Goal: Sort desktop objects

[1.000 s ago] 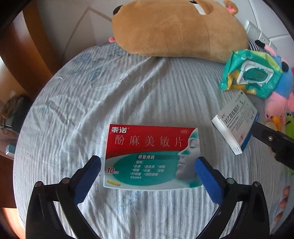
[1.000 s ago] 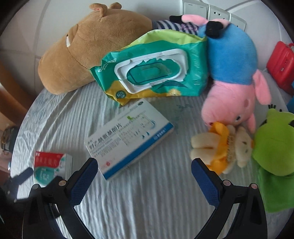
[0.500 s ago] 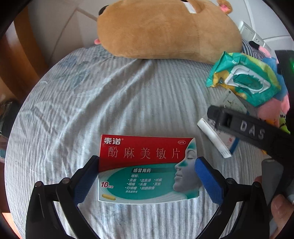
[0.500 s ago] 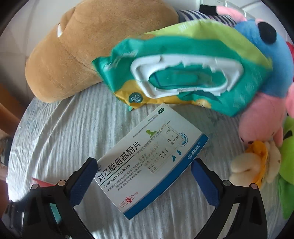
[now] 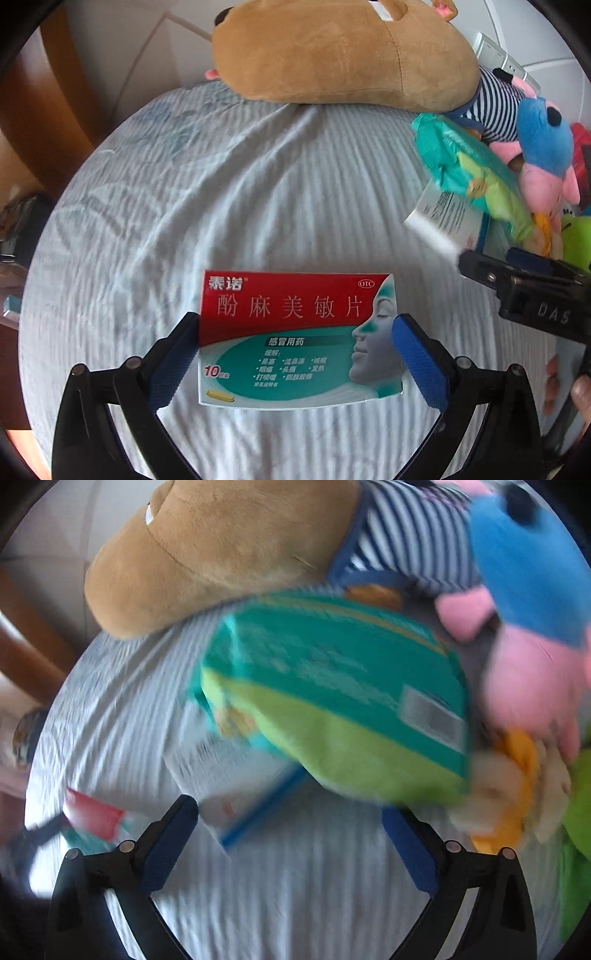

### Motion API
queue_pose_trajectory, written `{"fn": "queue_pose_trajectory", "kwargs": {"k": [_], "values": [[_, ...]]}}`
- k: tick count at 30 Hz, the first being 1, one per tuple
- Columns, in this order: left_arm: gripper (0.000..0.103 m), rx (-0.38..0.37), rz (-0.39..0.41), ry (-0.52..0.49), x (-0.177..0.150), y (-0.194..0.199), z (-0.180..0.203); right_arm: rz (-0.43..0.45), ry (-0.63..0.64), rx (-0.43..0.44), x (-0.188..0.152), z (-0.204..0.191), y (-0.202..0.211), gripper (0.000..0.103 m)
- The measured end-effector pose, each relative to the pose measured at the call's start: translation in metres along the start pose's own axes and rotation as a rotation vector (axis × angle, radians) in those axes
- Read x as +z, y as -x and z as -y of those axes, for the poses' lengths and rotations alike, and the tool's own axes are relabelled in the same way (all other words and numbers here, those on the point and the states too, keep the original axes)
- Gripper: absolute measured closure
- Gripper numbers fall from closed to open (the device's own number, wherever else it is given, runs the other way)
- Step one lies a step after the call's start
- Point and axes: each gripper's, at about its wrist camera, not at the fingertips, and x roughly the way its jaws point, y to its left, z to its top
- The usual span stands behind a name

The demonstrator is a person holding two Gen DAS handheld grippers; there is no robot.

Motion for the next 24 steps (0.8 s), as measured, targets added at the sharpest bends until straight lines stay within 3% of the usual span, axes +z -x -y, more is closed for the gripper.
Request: {"fn": "queue_pose_trajectory", "kwargs": {"k": [1, 3, 4, 6, 13, 17, 20, 24], "values": [[0.000, 0.012, -0.004, -0.004, -0.004, 0.003, -0.002, -0.004, 0.031, -0.040, -0.009, -0.001, 0.002, 0.027], [0.000, 0.034, -0.011, 0.007, -0.009, 0.010, -0.006, -0.012, 0.030, -0.024, -0.022, 0.004, 0.010, 0.032], [0.000, 0.041, -0.012, 0.021, -0.010, 0.013, -0.008, -0.016, 0.020, -0.004, -0.025, 0.007, 0.015, 0.047], [0.000, 0.030, 0.003, 0.062, -0.008, 0.020, -0.007, -0.009, -0.008, 0.034, -0.031, 0.013, 0.026, 0.063], [0.000, -0.006, 0.053, 0.205, 0.000, 0.043, -0.002, 0.024, -0.046, 0.069, -0.032, 0.028, 0.042, 0.062], [0.000, 0.082, 0.005, 0.268, 0.018, 0.023, 0.012, 0.025, -0.052, 0.079, -0.030, 0.031, 0.036, 0.061], [0.000, 0.122, -0.060, 0.274, 0.026, 0.000, 0.015, 0.026, -0.057, 0.087, -0.028, 0.034, 0.030, 0.058], [0.000, 0.164, -0.063, 0.194, 0.015, -0.004, 0.018, 0.028, -0.059, 0.095, -0.025, 0.034, 0.025, 0.050]]}}
